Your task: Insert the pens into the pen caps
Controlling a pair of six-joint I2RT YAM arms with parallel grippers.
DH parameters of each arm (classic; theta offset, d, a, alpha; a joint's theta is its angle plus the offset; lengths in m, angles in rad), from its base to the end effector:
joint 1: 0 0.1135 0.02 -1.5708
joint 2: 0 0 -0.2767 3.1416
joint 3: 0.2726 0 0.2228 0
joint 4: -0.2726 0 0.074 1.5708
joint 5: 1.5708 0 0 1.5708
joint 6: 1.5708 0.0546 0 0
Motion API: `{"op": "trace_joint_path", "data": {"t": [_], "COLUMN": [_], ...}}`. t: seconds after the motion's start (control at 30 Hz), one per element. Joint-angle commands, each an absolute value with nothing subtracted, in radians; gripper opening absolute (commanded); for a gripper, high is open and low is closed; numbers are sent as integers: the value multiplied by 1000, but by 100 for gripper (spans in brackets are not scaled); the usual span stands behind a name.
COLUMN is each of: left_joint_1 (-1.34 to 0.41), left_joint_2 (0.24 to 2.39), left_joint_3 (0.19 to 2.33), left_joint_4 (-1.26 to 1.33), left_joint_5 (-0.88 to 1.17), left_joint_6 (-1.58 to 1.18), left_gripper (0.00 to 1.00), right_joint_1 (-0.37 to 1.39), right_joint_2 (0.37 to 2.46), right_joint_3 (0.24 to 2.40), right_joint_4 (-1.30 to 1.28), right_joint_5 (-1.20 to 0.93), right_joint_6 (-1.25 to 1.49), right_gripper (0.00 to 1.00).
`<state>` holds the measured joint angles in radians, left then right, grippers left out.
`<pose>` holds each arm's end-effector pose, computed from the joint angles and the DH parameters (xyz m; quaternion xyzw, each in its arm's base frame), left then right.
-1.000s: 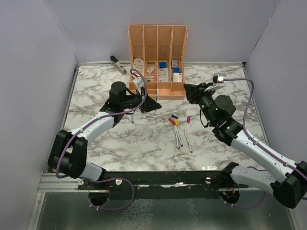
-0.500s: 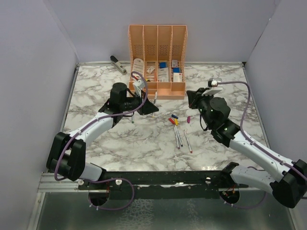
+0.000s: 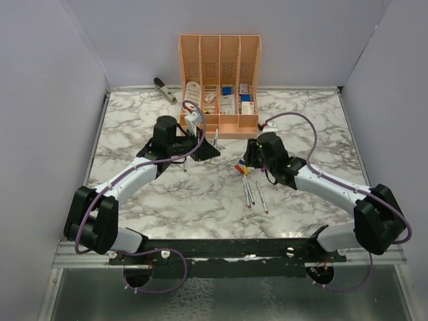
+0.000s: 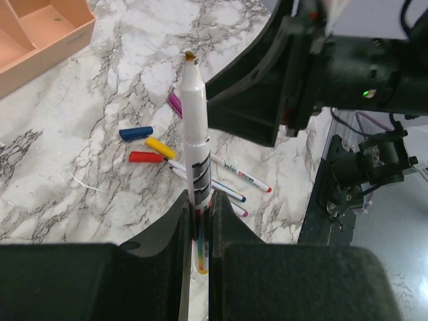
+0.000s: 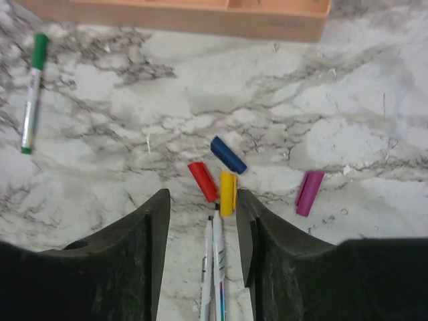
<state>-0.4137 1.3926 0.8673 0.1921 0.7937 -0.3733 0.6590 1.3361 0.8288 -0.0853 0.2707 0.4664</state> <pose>0.2524 -0.1533 0.2934 0.2393 0.7466 -0.4959 0.3734 0.2282 0.1583 0.2601 -0.0210 0.8767 0.1476 0.4573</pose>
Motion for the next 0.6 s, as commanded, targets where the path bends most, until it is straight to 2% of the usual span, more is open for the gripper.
{"op": "trace_joint_path", "data": {"t": [0.0,0.27,0.57], "left_joint_1": [-413,-413,-413], "left_joint_2": [1370,1390,1408], "left_joint_3": [860,866,880], "left_joint_4": [188,190,183], "left_joint_5": [769,767,772], "left_joint_6": [-359,-363,-360], "left_gripper": [0,0,0], "right_joint_1": [655,655,655], "right_joint_2": [1427,1511,1618], "right_joint_3": [860,851,912], "right_joint_4": [-210,-178,-175], "right_joint_5": [204,162,236], "right_joint_6": [520,528,536], "right_gripper": [44,42,37]}}
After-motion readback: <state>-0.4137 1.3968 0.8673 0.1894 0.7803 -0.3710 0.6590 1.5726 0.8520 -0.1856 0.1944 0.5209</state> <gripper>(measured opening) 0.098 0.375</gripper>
